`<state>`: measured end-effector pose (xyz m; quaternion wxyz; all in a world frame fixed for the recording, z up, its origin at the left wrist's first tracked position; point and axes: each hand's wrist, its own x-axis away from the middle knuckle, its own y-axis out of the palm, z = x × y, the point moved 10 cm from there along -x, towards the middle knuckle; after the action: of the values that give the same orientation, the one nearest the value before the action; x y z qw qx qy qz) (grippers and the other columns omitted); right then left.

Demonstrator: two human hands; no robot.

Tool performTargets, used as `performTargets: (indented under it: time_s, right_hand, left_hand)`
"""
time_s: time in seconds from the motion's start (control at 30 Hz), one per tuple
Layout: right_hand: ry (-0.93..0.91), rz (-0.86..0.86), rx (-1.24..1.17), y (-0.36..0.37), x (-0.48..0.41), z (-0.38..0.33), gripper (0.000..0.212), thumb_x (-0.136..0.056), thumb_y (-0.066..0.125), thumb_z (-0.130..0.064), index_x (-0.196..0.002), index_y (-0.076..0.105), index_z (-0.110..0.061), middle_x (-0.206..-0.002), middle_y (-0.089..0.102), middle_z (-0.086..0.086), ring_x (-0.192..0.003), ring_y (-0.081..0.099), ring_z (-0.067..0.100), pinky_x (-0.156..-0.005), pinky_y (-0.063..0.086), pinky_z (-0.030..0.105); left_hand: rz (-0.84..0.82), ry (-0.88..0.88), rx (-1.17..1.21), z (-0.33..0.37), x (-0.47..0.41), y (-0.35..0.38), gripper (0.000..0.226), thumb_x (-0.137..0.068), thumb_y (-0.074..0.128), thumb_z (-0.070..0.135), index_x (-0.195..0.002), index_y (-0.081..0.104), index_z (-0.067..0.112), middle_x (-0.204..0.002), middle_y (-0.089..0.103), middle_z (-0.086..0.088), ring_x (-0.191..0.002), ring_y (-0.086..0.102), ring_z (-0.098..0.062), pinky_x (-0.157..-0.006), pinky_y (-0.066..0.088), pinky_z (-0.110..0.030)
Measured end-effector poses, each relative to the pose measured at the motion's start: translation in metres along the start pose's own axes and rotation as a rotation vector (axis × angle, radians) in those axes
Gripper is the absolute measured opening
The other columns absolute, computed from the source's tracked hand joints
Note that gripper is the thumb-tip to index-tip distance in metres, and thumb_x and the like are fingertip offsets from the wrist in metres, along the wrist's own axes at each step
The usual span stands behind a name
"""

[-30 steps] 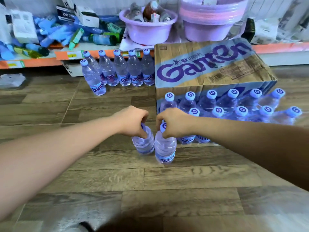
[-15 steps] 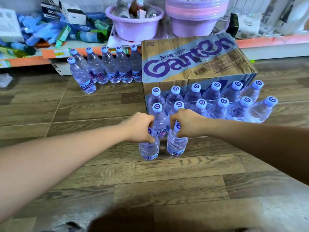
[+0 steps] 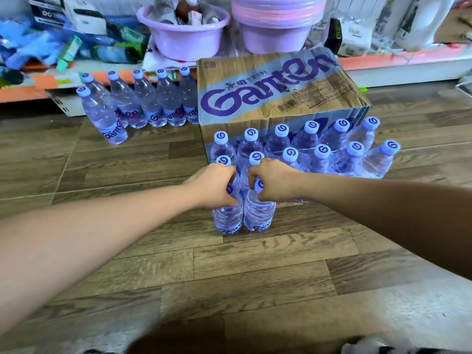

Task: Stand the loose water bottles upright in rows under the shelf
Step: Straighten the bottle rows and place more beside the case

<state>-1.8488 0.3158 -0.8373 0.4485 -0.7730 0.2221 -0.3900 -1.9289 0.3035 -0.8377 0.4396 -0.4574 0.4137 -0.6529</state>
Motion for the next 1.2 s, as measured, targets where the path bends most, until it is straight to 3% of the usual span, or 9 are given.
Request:
performTargets:
  time_s: [0.17,0.3,0.4,0.47,0.67,0.87,1.0,1.13,1.2]
  right_hand:
    - [-0.004,-0.008,0.013,0.002,-0.005,-0.002,0.026,-0.082,0.062,-0.01,-0.107,0.059,-0.015,-0.1,0.038,0.003,-0.101,0.057,0.03,-0.084,0.053,0.041]
    - [0.024,-0.022,0.017,0.006,-0.006,0.0,0.024,-0.085,0.059,-0.012,-0.108,0.056,-0.016,-0.102,0.037,0.002,-0.095,0.056,0.03,-0.078,0.05,0.038]
    - [0.02,-0.064,0.12,0.009,-0.006,-0.004,0.028,-0.087,0.054,-0.014,-0.114,0.051,-0.017,-0.104,0.04,0.005,-0.088,0.051,0.03,-0.077,0.049,0.04]
    - [0.005,-0.1,0.219,0.009,-0.007,-0.009,0.033,-0.088,0.05,-0.014,-0.12,0.047,-0.017,-0.112,0.046,0.007,-0.093,0.054,0.031,-0.072,0.047,0.039]
    - [-0.003,-0.19,0.392,0.013,-0.014,-0.017,0.04,-0.088,0.052,-0.019,-0.127,0.043,-0.019,-0.119,0.054,0.004,-0.094,0.054,0.025,-0.059,0.036,0.029]
    - [0.041,-0.367,0.431,0.017,-0.023,-0.022,0.047,-0.084,0.063,-0.04,-0.125,0.048,-0.022,-0.117,0.062,0.0,-0.104,0.06,0.024,-0.078,0.045,0.033]
    - [-0.022,-0.261,0.431,-0.018,-0.042,-0.047,0.021,-0.088,0.056,-0.039,-0.097,0.052,-0.02,-0.098,0.061,0.004,-0.09,0.055,0.024,-0.071,0.039,0.028]
    - [-0.074,0.006,0.275,-0.062,-0.081,-0.076,0.025,-0.088,0.056,-0.033,-0.105,0.057,-0.014,-0.1,0.063,0.008,-0.103,0.059,0.028,-0.08,0.047,0.031]
    - [-0.079,0.096,0.168,-0.073,-0.104,-0.091,0.028,-0.089,0.056,-0.032,-0.111,0.056,-0.015,-0.111,0.064,0.009,-0.107,0.058,0.029,-0.081,0.044,0.031]
  left_hand:
    - [-0.018,-0.006,0.012,-0.005,-0.002,0.003,0.031,-0.066,0.071,0.029,-0.074,0.045,0.014,-0.077,0.057,-0.006,-0.074,0.055,-0.028,-0.06,0.044,-0.035]
    - [-0.046,-0.003,-0.011,-0.005,-0.002,0.004,0.031,-0.069,0.07,0.029,-0.078,0.045,0.015,-0.078,0.053,-0.004,-0.073,0.051,-0.026,-0.059,0.038,-0.031]
    - [-0.11,0.019,-0.069,-0.003,-0.002,0.009,0.028,-0.073,0.065,0.033,-0.09,0.049,0.018,-0.094,0.057,-0.005,-0.088,0.056,-0.028,-0.068,0.045,-0.033]
    - [-0.149,0.03,-0.081,-0.002,-0.002,0.012,0.03,-0.075,0.062,0.035,-0.098,0.052,0.019,-0.106,0.057,-0.005,-0.098,0.058,-0.028,-0.074,0.046,-0.033]
    - [-0.16,0.055,-0.09,0.0,-0.001,0.013,0.035,-0.077,0.059,0.037,-0.107,0.055,0.019,-0.112,0.056,-0.004,-0.103,0.06,-0.03,-0.08,0.049,-0.035]
    - [-0.214,0.088,0.002,0.0,0.001,0.008,0.05,-0.082,0.063,0.046,-0.122,0.055,0.017,-0.123,0.059,-0.007,-0.116,0.056,-0.027,-0.091,0.046,-0.031]
    - [-0.259,0.087,0.167,-0.021,-0.006,-0.02,0.042,-0.087,0.063,0.034,-0.123,0.056,0.014,-0.12,0.064,-0.005,-0.114,0.058,-0.021,-0.086,0.04,-0.021]
    - [-0.135,-0.041,0.25,-0.097,-0.007,-0.055,0.038,-0.088,0.062,0.026,-0.122,0.057,0.009,-0.105,0.064,-0.001,-0.088,0.058,-0.015,-0.075,0.039,-0.019]
    - [-0.062,-0.133,0.252,-0.147,-0.001,-0.064,0.044,-0.088,0.062,0.03,-0.127,0.053,0.013,-0.113,0.064,-0.001,-0.091,0.057,-0.014,-0.085,0.044,-0.02]
